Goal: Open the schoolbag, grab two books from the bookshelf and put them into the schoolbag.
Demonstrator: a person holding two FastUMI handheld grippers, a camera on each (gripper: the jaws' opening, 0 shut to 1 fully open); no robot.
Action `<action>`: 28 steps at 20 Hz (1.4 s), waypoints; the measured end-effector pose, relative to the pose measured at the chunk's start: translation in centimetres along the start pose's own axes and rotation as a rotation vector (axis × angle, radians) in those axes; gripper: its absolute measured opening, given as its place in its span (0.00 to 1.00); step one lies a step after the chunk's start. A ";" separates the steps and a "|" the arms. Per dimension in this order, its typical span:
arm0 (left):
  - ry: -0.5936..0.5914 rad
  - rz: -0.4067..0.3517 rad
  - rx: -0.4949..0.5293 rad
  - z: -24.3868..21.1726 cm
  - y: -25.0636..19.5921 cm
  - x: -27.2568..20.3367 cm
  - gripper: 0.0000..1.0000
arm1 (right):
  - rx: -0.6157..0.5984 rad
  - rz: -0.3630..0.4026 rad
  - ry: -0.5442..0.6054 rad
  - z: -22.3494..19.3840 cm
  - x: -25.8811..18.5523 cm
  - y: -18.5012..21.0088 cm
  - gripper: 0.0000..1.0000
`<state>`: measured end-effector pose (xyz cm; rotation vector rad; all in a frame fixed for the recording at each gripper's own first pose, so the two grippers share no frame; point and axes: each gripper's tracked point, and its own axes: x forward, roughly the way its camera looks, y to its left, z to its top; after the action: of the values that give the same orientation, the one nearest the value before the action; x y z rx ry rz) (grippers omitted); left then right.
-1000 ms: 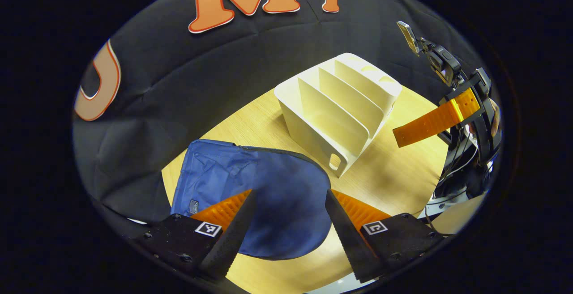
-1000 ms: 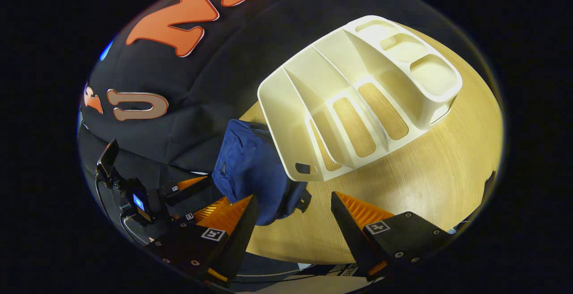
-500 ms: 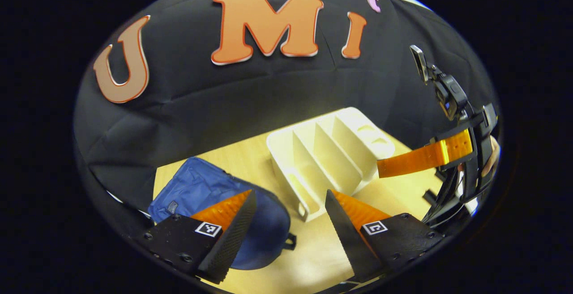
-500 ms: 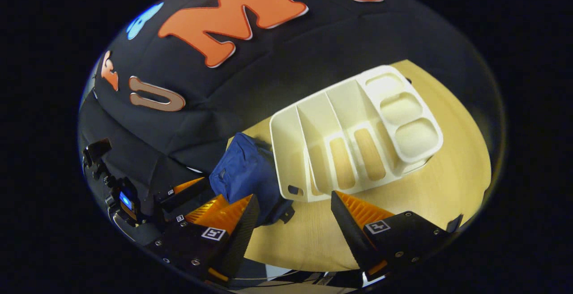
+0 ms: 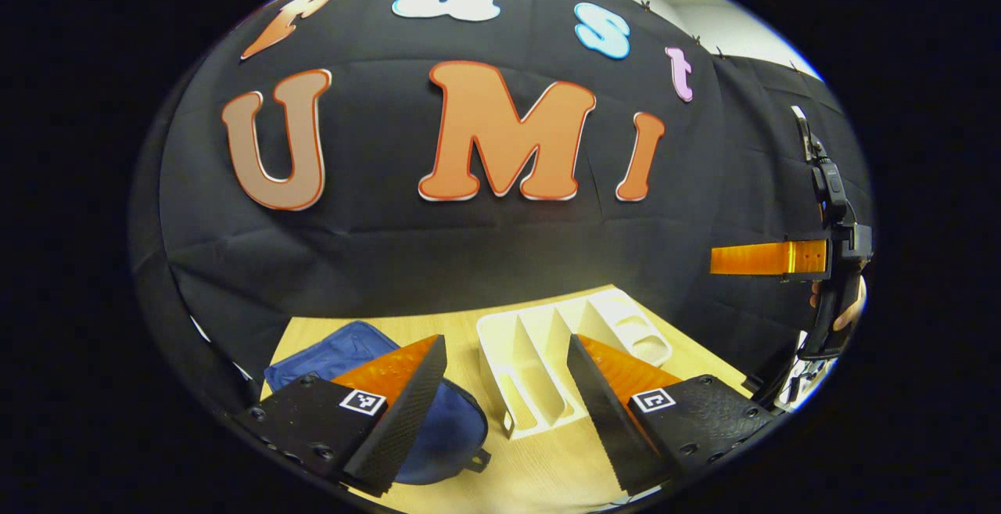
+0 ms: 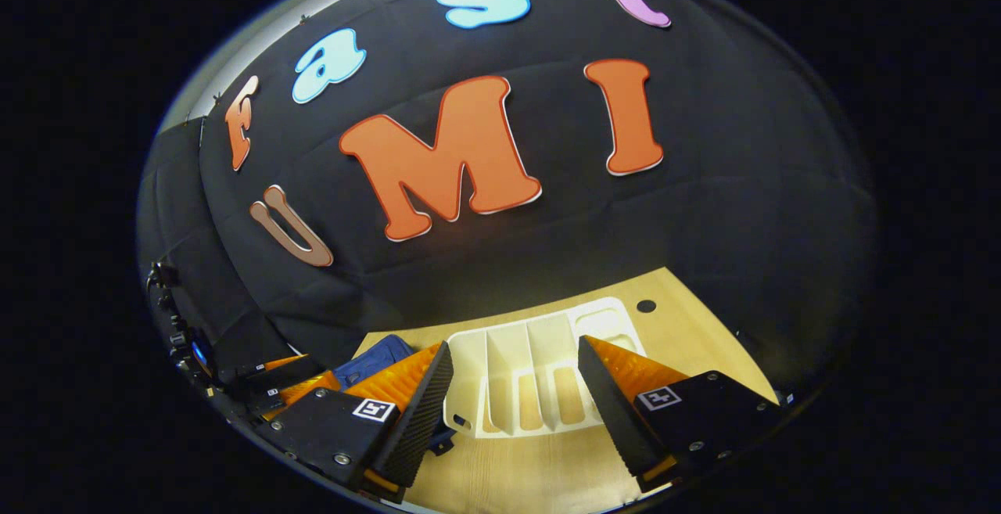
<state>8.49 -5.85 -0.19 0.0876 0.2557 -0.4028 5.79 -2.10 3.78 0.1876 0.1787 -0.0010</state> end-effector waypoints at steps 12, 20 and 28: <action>-0.260 0.104 -0.054 4.5 0.9 -3.0 0.95 | -0.159 -0.115 -0.252 2.9 -3.1 -0.8 0.97; -0.282 0.146 -0.031 3.9 0.7 -4.3 0.96 | -0.175 -0.101 -0.235 0.8 -3.3 0.0 0.97; -0.285 0.147 -0.043 3.5 0.7 -5.3 0.96 | -0.161 -0.106 -0.232 -0.1 -4.0 0.4 0.97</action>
<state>4.90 -3.71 4.58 0.0062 -0.0238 -0.2589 1.87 -1.74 4.43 0.0159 -0.0434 -0.1131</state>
